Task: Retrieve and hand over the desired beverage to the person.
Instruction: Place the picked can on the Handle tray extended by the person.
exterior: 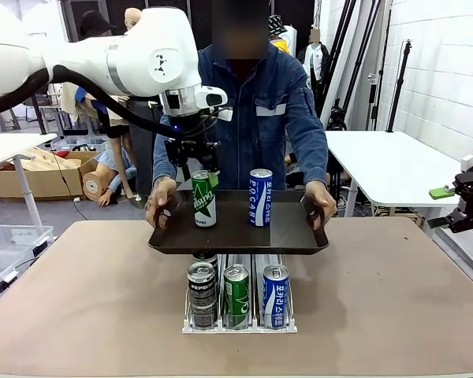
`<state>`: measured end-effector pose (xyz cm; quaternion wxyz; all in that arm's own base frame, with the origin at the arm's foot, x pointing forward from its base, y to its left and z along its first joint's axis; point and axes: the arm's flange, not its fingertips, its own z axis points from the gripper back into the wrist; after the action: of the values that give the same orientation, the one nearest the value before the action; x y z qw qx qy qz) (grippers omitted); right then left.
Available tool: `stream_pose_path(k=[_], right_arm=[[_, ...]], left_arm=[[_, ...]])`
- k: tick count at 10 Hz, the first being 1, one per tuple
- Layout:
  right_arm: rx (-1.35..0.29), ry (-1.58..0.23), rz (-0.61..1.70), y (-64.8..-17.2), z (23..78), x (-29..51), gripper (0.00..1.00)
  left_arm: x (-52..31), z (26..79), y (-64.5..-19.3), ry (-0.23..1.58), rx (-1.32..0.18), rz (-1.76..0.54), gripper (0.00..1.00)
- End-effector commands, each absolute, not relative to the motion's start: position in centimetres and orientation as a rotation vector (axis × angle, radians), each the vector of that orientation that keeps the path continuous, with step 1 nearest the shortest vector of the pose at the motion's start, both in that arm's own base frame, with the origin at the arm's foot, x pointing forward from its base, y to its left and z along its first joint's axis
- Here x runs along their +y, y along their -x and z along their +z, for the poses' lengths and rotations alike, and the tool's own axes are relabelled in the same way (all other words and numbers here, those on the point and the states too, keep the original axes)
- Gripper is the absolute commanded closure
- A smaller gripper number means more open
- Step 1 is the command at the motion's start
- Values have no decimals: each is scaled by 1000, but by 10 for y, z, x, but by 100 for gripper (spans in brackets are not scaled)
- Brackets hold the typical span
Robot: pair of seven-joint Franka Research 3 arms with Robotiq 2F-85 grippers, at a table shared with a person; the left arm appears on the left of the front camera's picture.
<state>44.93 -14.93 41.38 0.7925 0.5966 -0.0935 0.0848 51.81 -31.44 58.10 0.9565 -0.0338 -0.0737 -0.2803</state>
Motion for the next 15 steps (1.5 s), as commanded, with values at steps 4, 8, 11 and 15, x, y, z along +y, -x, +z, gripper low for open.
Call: stream_pose_path(k=[4,8,11,15], right_arm=[[-201,-1279,176,-450,414,-149,0],[-201,-1279,176,-450,414,-149,0],[-201,-1279,176,-450,414,-149,0],[-201,-1279,176,-450,414,-149,0]], left_arm=[[-316,618,-500,40,-184,-554,0],[-317,620,-497,64,-186,-566,0],[-317,620,-497,64,-186,-566,0],[-317,620,-497,64,-186,-566,0]])
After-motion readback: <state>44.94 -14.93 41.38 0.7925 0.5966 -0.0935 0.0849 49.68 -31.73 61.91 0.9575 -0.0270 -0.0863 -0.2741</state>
